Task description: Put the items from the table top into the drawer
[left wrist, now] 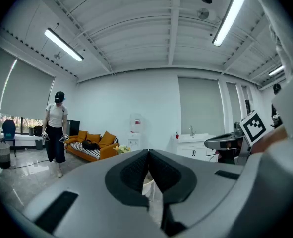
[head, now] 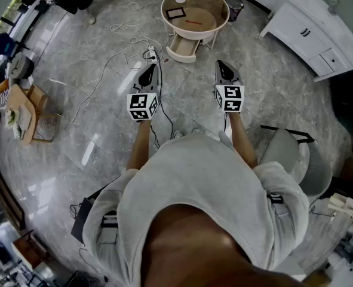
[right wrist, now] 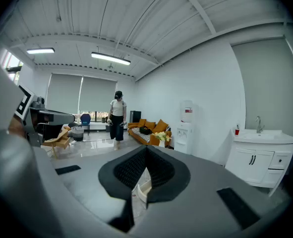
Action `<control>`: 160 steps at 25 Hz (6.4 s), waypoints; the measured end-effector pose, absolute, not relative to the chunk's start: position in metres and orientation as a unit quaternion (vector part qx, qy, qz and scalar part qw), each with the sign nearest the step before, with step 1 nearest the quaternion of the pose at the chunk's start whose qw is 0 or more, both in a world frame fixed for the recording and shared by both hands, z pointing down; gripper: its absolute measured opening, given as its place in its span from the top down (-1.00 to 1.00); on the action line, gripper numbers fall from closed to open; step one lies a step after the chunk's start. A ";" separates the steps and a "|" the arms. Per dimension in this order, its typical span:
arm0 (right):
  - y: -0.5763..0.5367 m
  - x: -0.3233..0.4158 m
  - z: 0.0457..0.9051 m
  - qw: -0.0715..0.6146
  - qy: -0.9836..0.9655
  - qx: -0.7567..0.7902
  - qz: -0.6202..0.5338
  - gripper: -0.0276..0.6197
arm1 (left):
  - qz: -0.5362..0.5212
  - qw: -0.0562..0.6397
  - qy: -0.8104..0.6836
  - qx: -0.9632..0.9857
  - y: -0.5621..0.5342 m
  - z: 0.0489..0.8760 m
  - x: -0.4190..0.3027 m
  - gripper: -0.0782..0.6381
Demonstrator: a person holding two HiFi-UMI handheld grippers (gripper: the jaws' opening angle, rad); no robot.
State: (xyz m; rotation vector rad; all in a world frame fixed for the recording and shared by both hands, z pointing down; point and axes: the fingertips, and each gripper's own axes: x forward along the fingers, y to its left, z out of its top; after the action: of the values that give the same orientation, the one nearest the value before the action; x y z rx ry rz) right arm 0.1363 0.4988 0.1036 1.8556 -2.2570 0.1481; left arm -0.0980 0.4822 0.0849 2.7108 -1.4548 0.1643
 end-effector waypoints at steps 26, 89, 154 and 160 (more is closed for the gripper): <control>0.493 0.190 0.125 0.105 -0.784 0.608 0.069 0.84 | 0.066 0.027 -0.476 0.876 0.479 0.096 -0.029 0.74; -0.006 0.196 0.196 0.191 -0.782 0.578 0.132 0.84 | 0.109 0.124 -0.446 0.880 -0.025 0.168 -0.007 0.74; -0.091 0.182 0.626 0.527 -0.804 0.269 0.056 0.79 | 0.140 0.289 -0.515 0.795 0.066 0.522 -0.026 0.74; -0.116 0.183 0.643 0.559 -0.791 0.241 0.052 0.61 | 0.139 0.293 -0.516 0.793 0.066 0.525 -0.029 0.74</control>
State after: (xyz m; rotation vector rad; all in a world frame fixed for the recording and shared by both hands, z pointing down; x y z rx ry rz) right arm 0.1825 -0.1156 0.6434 0.5674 -1.8660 0.1236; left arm -0.0285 0.0659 0.5247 2.1129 -1.3740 0.3707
